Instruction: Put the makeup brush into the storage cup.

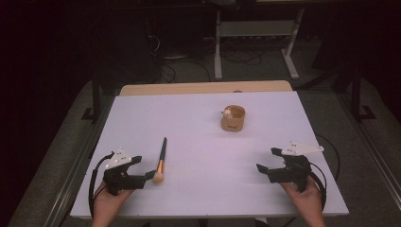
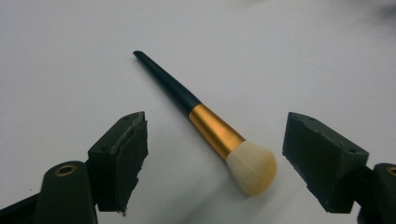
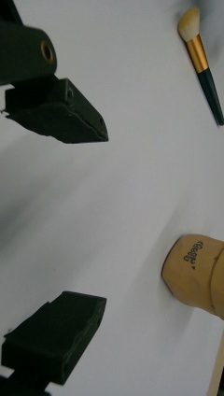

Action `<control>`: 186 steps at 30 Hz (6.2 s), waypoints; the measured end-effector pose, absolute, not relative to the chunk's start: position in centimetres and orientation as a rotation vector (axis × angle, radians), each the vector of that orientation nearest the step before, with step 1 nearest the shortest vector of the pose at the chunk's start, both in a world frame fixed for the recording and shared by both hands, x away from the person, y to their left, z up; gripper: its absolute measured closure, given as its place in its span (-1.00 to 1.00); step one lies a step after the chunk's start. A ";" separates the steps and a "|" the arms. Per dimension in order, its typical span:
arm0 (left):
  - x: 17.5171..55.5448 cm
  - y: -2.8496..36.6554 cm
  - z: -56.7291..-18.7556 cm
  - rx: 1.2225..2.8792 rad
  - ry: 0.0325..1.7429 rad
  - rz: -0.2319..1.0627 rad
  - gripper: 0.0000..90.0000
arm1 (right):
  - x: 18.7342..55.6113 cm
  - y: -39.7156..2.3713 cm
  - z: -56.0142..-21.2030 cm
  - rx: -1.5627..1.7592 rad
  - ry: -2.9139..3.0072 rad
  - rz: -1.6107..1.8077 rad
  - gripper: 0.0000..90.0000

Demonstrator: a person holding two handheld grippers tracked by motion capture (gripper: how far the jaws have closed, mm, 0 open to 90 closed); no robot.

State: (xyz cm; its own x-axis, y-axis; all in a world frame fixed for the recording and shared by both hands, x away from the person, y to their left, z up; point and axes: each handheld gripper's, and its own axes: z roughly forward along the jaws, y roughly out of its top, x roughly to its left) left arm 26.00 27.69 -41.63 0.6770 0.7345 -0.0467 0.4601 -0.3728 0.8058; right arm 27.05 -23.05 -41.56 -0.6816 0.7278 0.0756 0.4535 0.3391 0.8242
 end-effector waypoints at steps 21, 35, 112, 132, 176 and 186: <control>25.9 26.6 -41.2 2.065 0.889 0.416 -0.49 | 26.8 -23.6 -41.4 1.071 2.286 1.228 -0.61; 26.6 25.1 -40.4 2.079 0.917 0.416 -0.37 | 26.9 -23.1 -41.3 1.071 2.281 1.203 -0.60; 31.7 19.6 -40.9 2.362 1.127 0.380 0.65 | 27.3 -20.9 -40.4 0.984 2.342 1.164 -0.60; 30.7 17.4 -37.1 2.396 0.762 0.221 0.65 | 29.6 -15.6 -34.8 0.688 2.541 1.121 -0.69; 28.4 11.0 -35.2 2.494 0.163 -0.005 0.65 | 30.1 -8.4 -36.7 -0.030 2.990 1.043 0.62; 28.4 10.9 -35.6 2.504 0.143 -0.032 0.58 | 29.8 -8.9 -37.1 -0.049 3.005 1.079 0.67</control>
